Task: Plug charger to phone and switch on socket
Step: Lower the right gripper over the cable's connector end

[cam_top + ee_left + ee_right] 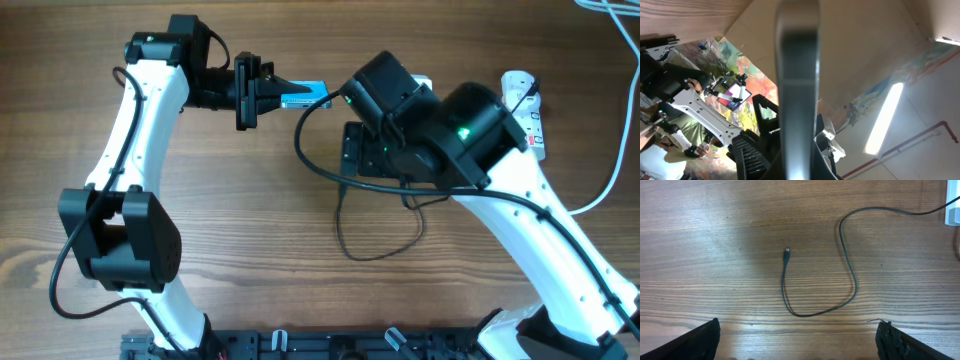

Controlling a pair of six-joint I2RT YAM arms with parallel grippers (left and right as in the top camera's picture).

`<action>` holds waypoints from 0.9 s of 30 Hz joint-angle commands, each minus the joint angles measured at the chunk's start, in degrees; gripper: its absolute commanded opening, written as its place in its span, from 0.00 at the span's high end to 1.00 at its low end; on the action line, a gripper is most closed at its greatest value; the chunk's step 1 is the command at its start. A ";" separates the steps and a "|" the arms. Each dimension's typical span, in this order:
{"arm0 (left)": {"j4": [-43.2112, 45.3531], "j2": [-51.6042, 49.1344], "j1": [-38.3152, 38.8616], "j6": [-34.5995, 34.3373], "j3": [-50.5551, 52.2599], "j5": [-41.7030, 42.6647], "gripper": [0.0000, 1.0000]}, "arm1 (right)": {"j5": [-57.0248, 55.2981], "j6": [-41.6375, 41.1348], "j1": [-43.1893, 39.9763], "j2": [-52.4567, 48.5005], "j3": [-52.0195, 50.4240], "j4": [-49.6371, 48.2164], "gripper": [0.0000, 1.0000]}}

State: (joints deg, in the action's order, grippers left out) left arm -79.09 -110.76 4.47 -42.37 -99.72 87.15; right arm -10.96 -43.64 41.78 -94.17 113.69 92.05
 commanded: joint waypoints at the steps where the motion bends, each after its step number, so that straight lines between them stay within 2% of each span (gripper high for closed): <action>1: -0.04 1.60 -0.26 -0.31 -0.15 3.21 0.96 | -2.19 0.57 -1.20 -0.35 -0.09 -0.46 0.00; 8: -0.02 1.60 -0.61 -0.26 -0.15 3.21 0.96 | 0.26 7.52 -6.80 -0.35 -4.31 -1.90 0.00; 12: 0.59 1.60 -2.36 0.11 -0.15 3.19 0.96 | 11.69 16.33 -9.01 -0.35 -11.82 -8.24 0.00; 20: 3.43 1.60 -8.48 0.15 -0.15 -0.13 0.96 | 18.18 16.50 -9.18 -0.35 -23.63 -16.61 0.01; 22: 3.43 1.60 -10.01 0.15 -0.15 -2.19 0.96 | 18.53 16.50 -9.18 -0.35 -25.29 -17.92 0.05; 25: 3.43 1.60 -12.09 0.15 -0.15 -7.04 0.96 | 18.27 15.98 -9.11 -0.35 -27.39 -20.00 0.19; 27: 3.43 1.60 -13.46 0.22 -0.15 -11.17 0.96 | 18.21 15.52 -8.83 -0.35 -29.03 -21.99 0.19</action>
State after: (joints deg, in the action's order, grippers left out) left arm -75.77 -110.76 -6.59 -42.35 -99.72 82.50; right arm 5.80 -27.99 32.64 -94.35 87.22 72.34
